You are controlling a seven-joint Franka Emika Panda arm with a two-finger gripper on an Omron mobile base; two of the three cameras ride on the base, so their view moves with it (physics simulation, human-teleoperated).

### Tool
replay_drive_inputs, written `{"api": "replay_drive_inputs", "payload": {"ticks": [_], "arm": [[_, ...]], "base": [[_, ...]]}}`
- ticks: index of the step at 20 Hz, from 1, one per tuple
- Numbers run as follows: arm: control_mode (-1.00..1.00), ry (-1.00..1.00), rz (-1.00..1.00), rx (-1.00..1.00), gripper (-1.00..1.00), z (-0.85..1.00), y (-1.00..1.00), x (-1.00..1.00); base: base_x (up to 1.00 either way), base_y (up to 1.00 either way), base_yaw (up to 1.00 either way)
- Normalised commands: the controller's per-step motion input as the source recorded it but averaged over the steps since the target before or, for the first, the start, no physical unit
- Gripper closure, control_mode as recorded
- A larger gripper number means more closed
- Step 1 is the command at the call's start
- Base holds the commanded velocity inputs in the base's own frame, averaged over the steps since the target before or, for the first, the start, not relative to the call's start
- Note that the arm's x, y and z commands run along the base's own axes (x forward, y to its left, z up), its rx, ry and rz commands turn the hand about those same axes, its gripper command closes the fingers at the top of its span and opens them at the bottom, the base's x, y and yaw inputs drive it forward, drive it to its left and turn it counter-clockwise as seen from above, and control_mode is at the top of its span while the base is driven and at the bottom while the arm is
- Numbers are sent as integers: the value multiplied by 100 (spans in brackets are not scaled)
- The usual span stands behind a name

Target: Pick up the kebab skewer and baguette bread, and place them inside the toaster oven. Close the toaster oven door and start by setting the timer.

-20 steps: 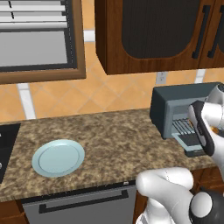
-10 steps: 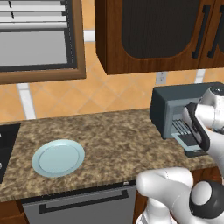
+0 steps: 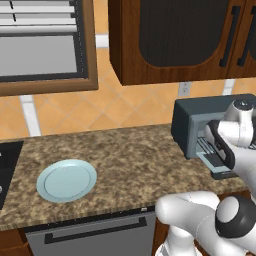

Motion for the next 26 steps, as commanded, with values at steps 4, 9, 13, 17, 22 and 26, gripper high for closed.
{"api": "replay_drive_inputs", "payload": {"ticks": [4, 9, 13, 17, 22, 26], "arm": [[-100, 0, 0, -4, 100, -18, -8, 0], [-100, -2, 1, -2, 100, -4, 0, 3], [-100, -3, 4, -2, 100, 0, -1, 7], [-100, -1, 5, -2, 100, -3, -4, 0], [-100, 0, 5, -3, -100, -6, 0, 6], [-100, 0, 5, -2, -100, -2, -8, 4]], "base": [[0, 0, 0], [0, 0, 0], [0, 0, 0], [0, 0, 0], [0, 0, 0], [0, 0, 0]]}}
